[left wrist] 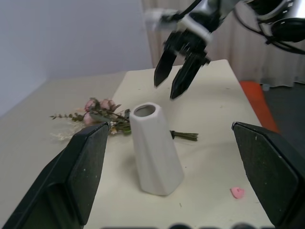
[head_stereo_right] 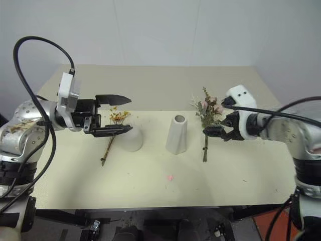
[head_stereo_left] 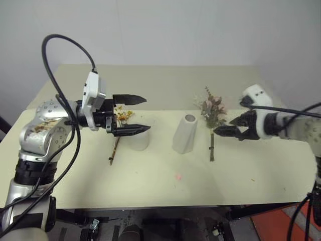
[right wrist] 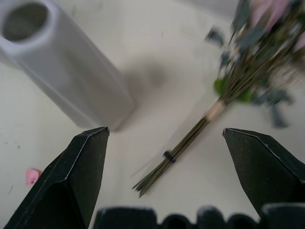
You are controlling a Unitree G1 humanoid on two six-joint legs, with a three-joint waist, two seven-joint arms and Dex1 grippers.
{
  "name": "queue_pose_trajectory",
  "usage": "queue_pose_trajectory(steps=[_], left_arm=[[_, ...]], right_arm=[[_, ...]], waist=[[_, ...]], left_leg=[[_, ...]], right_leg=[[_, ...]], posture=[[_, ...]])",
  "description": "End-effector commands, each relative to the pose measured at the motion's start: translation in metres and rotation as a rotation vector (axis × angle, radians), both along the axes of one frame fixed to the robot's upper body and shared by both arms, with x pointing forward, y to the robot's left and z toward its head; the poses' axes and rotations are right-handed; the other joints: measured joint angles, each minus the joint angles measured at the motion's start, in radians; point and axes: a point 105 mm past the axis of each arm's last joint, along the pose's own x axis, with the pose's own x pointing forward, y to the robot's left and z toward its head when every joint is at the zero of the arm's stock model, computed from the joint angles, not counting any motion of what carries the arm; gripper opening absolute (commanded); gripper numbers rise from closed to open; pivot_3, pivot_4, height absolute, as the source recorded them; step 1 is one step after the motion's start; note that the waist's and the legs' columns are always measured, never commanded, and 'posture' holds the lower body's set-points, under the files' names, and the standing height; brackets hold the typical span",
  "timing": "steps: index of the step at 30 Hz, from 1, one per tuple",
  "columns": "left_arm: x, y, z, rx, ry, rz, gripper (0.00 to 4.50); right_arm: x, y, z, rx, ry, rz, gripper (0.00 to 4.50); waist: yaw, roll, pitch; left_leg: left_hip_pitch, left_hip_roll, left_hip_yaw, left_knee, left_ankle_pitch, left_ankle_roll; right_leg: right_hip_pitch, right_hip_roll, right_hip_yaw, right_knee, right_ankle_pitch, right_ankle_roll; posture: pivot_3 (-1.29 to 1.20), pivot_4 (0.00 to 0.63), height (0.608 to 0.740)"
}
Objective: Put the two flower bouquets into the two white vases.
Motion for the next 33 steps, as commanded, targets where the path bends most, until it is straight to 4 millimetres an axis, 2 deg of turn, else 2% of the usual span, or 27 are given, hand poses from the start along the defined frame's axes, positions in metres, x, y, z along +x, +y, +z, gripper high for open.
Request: queue_pose_trajectory(steps=[1,6,9,13,17,22,28,30,33], left_arm=[[-0.001,-0.007,0.008,-0.006,-0.047,-0.026,4.48],[0.001,-0.013,0.004,-0.002,-0.053,-0.029,4.48],[0.001,-0.014,0.005,-0.007,-0.06,-0.021,4.48],[-0.002,-0.013,0.005,-0.007,-0.059,-0.021,4.48],[-0.002,-0.009,-0.002,0.007,-0.059,0.017,4.48],[-0.003,-0.009,-0.003,0.006,-0.065,0.028,4.5],[-0.004,-0.006,-0.001,0.008,-0.07,0.042,4.5],[-0.004,-0.005,-0.001,0.006,-0.068,0.042,4.5],[-0.004,-0.005,0.0,0.003,-0.065,0.046,4.5]], right_arm=[[0.019,-0.009,0.0,-0.016,0.051,-0.138,4.5],[0.048,-0.005,-0.013,-0.019,0.099,-0.209,4.5],[0.064,-0.008,-0.027,-0.072,0.113,-0.256,4.5],[0.073,-0.006,-0.041,-0.111,0.14,-0.26,4.5],[0.081,0.008,-0.054,-0.169,0.14,-0.2,4.5],[0.085,0.017,-0.069,-0.236,0.139,-0.141,2.89],[0.08,0.015,-0.081,-0.231,0.167,-0.138,0.8],[0.078,0.013,-0.083,-0.22,0.179,-0.152,0.23],[0.073,-0.001,-0.077,-0.149,0.14,-0.224,0.19]], waist=[[-0.001,0.0,0.0],[-0.002,0.0,0.0],[-0.005,0.0,0.0],[-0.008,0.0,0.0],[-0.023,0.0,0.0],[-0.035,0.001,0.0],[-0.031,0.001,0.0],[-0.03,0.001,0.0],[-0.024,0.001,0.0]], left_leg=[[0.0,0.0,0.0,0.0,0.0,0.0],[-0.001,0.0,0.0,0.0,0.0,0.0],[-0.001,0.0,0.0,0.0,0.0,0.0],[-0.002,0.0,-0.001,0.0,0.0,0.0],[-0.004,0.0,-0.001,0.0,0.0,0.0],[-0.003,0.0,-0.001,0.0,0.0,0.0],[0.002,0.0,-0.001,0.0,0.0,0.0],[0.004,0.0,-0.001,0.0,0.0,0.0],[0.004,0.0,-0.002,0.0,0.0,0.0]], right_leg=[[0.0,0.0,0.0,0.0,0.0,0.0],[-0.001,0.0,-0.001,0.0,0.001,0.0],[-0.001,0.0,-0.001,0.0,0.001,0.0],[-0.002,0.0,-0.001,0.001,0.001,0.0],[-0.003,0.0,-0.001,0.001,0.001,0.001],[-0.003,0.0,-0.001,0.002,0.001,0.001],[0.0,0.0,-0.001,0.002,0.001,0.0],[0.001,0.0,-0.001,0.002,0.001,0.0],[0.002,0.0,-0.001,0.002,0.001,0.0]], posture=[[0.0,0.15,0.74],[0.0,0.15,0.74],[0.0,0.15,0.74],[0.0,0.15,0.74],[0.0,0.15,0.74],[0.0,0.15,0.74],[0.0,0.15,0.74],[0.0,0.15,0.74],[0.0,0.15,0.74]])
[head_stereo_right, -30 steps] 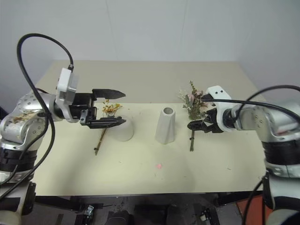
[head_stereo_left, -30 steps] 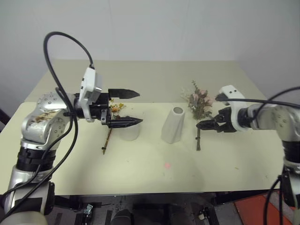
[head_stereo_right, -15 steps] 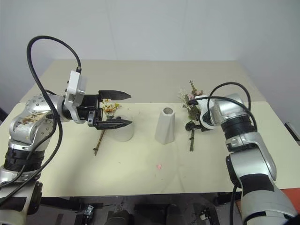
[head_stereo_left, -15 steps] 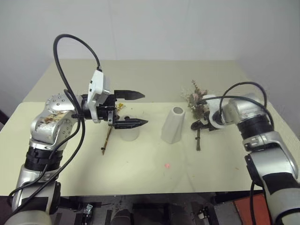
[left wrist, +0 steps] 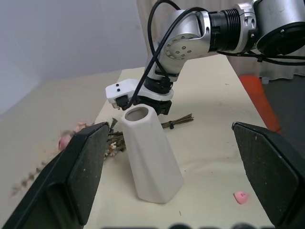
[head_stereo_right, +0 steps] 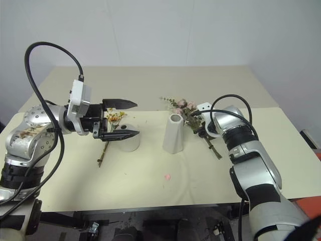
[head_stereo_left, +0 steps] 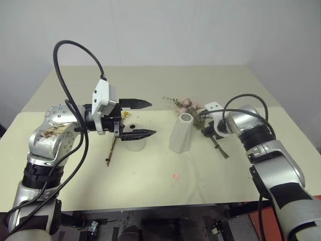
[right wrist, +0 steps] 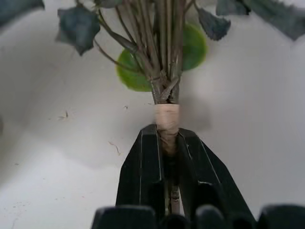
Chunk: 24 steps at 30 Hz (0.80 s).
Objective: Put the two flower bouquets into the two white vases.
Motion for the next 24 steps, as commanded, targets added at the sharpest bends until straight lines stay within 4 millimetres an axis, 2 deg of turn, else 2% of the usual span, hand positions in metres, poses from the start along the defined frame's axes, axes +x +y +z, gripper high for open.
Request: queue_pose_trajectory(steps=[1,2,5,7,11,13,17,20,24], left_arm=[[-0.004,0.004,0.009,-0.012,-0.033,0.011,4.5],[-0.003,0.005,0.009,-0.013,-0.031,0.015,4.5],[-0.002,0.012,0.01,-0.026,-0.005,0.039,4.5],[-0.003,0.016,0.01,-0.031,0.011,0.044,4.5],[-0.002,0.02,0.01,-0.052,0.046,0.041,4.5],[-0.003,0.021,0.01,-0.071,0.087,0.027,4.5],[-0.007,0.02,0.007,-0.053,0.135,-0.01,4.5],[-0.003,0.023,0.008,-0.053,0.135,0.004,4.5],[-0.003,0.027,0.01,-0.034,0.119,0.009,4.5]], right_arm=[[-0.011,-0.02,0.001,0.071,-0.038,-0.096,0.19],[-0.013,-0.021,0.005,0.082,-0.064,-0.103,0.19],[-0.02,-0.034,0.033,0.143,-0.304,-0.155,0.19],[-0.027,-0.039,0.061,0.221,-0.532,-0.176,0.19],[-0.045,-0.034,0.112,0.438,-0.809,-0.154,0.19],[-0.054,-0.026,0.136,0.504,-0.92,-0.102,0.19],[-0.078,0.004,0.179,0.661,-1.086,0.091,0.19],[-0.095,0.028,0.2,0.762,-1.146,0.227,0.19],[-0.109,0.052,0.218,0.856,-1.181,0.335,0.19]], waist=[[0.006,0.0,0.0],[0.009,0.0,0.0],[0.011,0.0,0.0],[0.013,0.0,0.0],[0.002,0.0,0.0],[-0.002,0.0,0.0],[-0.004,0.0,0.0],[-0.004,0.001,0.0],[-0.002,0.001,0.0]], left_leg=[[-0.001,0.0,-0.001,0.0,0.0,0.0],[-0.001,0.0,-0.001,0.0,0.0,0.0],[-0.004,0.0,-0.001,-0.001,0.0,0.0],[-0.008,-0.001,-0.002,-0.001,0.0,0.0],[-0.014,-0.001,-0.001,0.001,0.0,-0.001],[-0.014,0.0,-0.001,0.001,0.001,-0.001],[-0.011,0.0,-0.001,0.001,0.001,-0.002],[-0.011,0.0,-0.001,0.0,0.002,-0.003],[-0.012,0.0,-0.001,0.0,0.002,-0.003]], right_leg=[[0.0,0.0,-0.001,0.0,0.0,0.0],[0.0,0.0,-0.001,0.001,0.0,0.0],[-0.001,-0.001,-0.001,0.001,0.0,0.0],[-0.004,-0.001,-0.001,0.001,0.0,0.0],[-0.013,-0.001,0.0,0.004,0.001,0.001],[-0.013,0.0,0.0,0.005,0.001,0.0],[-0.013,0.001,0.0,0.003,0.001,0.0],[-0.013,0.001,0.001,0.004,0.001,0.0],[-0.014,0.0,0.001,0.009,0.001,-0.001]], posture=[[0.0,0.15,0.74],[0.0,0.15,0.74],[0.0,0.15,0.74],[0.0,0.15,0.74],[0.0,0.15,0.74],[0.0,0.15,0.74],[0.0,0.15,0.74],[0.0,0.15,0.74],[0.0,0.15,0.74]])
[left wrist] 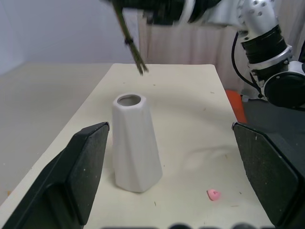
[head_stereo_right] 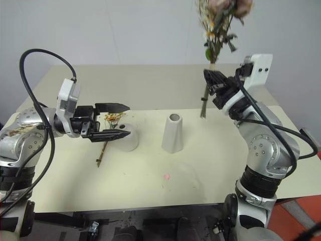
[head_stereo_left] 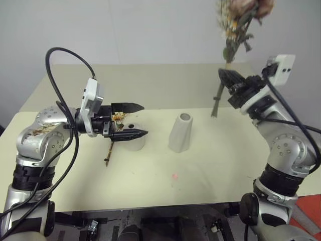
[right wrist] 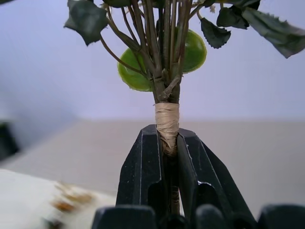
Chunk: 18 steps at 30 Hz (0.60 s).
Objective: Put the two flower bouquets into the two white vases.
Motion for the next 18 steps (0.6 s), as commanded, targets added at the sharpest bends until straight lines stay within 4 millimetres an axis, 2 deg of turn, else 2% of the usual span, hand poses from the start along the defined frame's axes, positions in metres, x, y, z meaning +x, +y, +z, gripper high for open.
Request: queue_pose_trajectory(steps=[1,3,6,18], left_arm=[[-0.003,0.006,0.015,0.023,-0.067,-0.002,4.5],[-0.002,0.009,0.019,0.022,-0.081,0.005,4.5],[0.0,0.013,0.024,-0.003,-0.107,0.021,4.5],[-0.002,0.014,0.029,-0.039,-0.12,0.026,4.5]], right_arm=[[-0.024,0.019,0.031,0.032,-0.148,0.095,0.19],[-0.028,0.029,0.033,0.032,-0.162,0.145,0.19],[-0.027,0.032,0.028,0.034,-0.147,0.173,0.19],[-0.006,0.044,-0.002,0.006,-0.084,0.145,0.19]], waist=[[0.001,0.0,0.0],[0.003,0.0,0.0],[0.003,0.0,0.0],[0.0,0.0,0.0]], left_leg=[[0.0,0.0,0.0,0.0,0.0,0.0],[-0.001,0.0,0.0,0.0,0.0,0.0],[-0.001,0.0,0.0,0.0,0.0,-0.001],[-0.001,0.0,0.0,0.0,0.001,-0.001]], right_leg=[[0.0,0.0,0.0,0.0,0.0,0.0],[-0.001,0.0,0.0,0.0,0.0,0.0],[-0.001,0.0,0.0,0.001,0.0,0.0],[-0.002,0.0,0.0,0.002,0.0,0.0]], posture=[[0.0,0.15,0.74],[0.0,0.15,0.74],[0.0,0.15,0.74],[0.0,0.15,0.74]])
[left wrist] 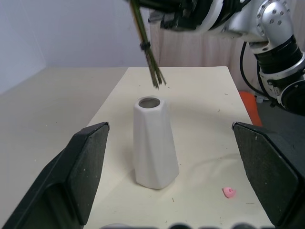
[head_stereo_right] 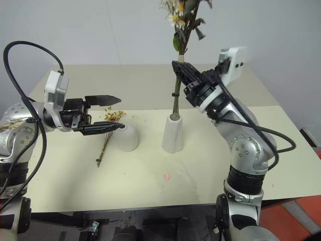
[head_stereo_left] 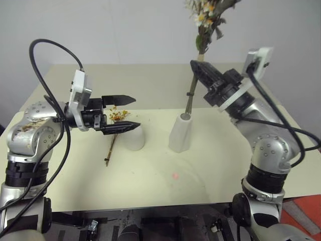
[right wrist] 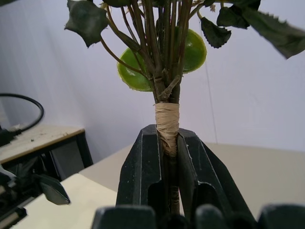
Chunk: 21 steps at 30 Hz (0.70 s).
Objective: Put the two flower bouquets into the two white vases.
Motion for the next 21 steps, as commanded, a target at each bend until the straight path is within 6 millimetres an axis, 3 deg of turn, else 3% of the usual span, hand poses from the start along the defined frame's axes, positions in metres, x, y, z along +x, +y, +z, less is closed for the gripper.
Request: queue_pose_trajectory(steps=[1,21], left_arm=[[-0.005,0.002,0.015,-0.021,-0.061,-0.006,4.5],[-0.008,0.002,0.011,0.001,-0.056,0.0,4.5]], right_arm=[[-0.003,-0.002,0.004,0.007,-0.056,-0.026,0.19],[0.004,-0.005,-0.026,-0.022,0.007,-0.059,0.19]], waist=[[0.0,0.0,0.0],[0.0,0.0,0.0]], left_leg=[[0.0,0.0,0.0,0.0,0.0,0.0],[0.0,0.0,0.0,0.0,0.0,0.0]], right_leg=[[0.0,0.0,0.0,0.0,0.0,0.0],[0.0,0.0,0.0,0.0,0.0,0.0]], posture=[[0.0,0.15,0.74],[0.0,0.15,0.74]])
